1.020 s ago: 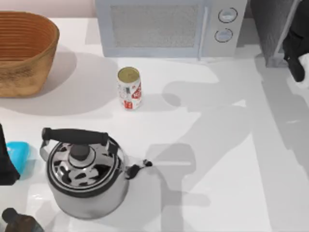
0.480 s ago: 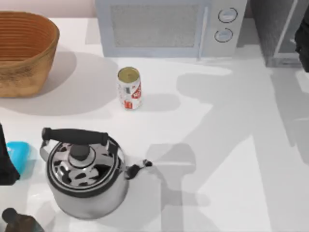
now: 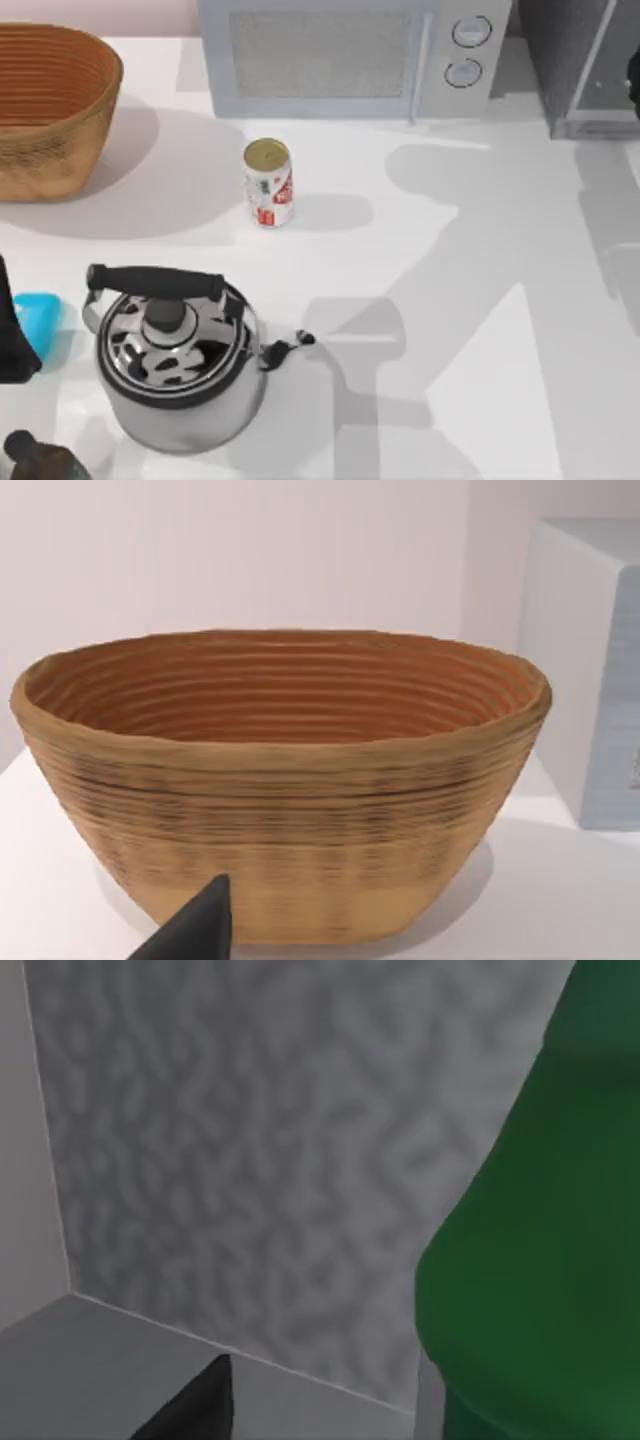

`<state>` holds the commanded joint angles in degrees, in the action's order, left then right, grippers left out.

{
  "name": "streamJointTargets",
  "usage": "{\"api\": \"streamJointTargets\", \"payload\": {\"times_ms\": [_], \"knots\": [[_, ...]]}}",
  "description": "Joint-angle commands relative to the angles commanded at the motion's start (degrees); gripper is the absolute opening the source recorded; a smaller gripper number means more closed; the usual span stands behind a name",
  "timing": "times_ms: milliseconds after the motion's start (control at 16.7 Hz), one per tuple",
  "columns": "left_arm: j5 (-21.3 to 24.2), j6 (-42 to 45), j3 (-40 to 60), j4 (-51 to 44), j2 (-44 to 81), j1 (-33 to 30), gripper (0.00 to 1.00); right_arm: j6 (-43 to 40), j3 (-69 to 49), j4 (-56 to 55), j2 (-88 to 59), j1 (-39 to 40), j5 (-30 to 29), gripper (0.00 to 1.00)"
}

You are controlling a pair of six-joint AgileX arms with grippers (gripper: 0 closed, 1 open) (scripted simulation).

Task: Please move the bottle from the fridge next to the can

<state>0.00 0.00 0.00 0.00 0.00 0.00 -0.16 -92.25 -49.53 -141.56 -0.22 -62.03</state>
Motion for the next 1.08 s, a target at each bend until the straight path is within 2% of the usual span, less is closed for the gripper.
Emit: {"api": "streamJointTargets", "payload": {"times_ms": [720, 1080], "knots": [[0.0, 0.0, 0.0, 0.0, 0.0, 0.0, 1.0, 0.0, 0.0, 0.0, 0.0, 0.0, 0.0, 0.02], [0.0, 0.0, 0.0, 0.0, 0.0, 0.0, 1.0, 0.0, 0.0, 0.0, 0.0, 0.0, 0.0, 0.0]]}}
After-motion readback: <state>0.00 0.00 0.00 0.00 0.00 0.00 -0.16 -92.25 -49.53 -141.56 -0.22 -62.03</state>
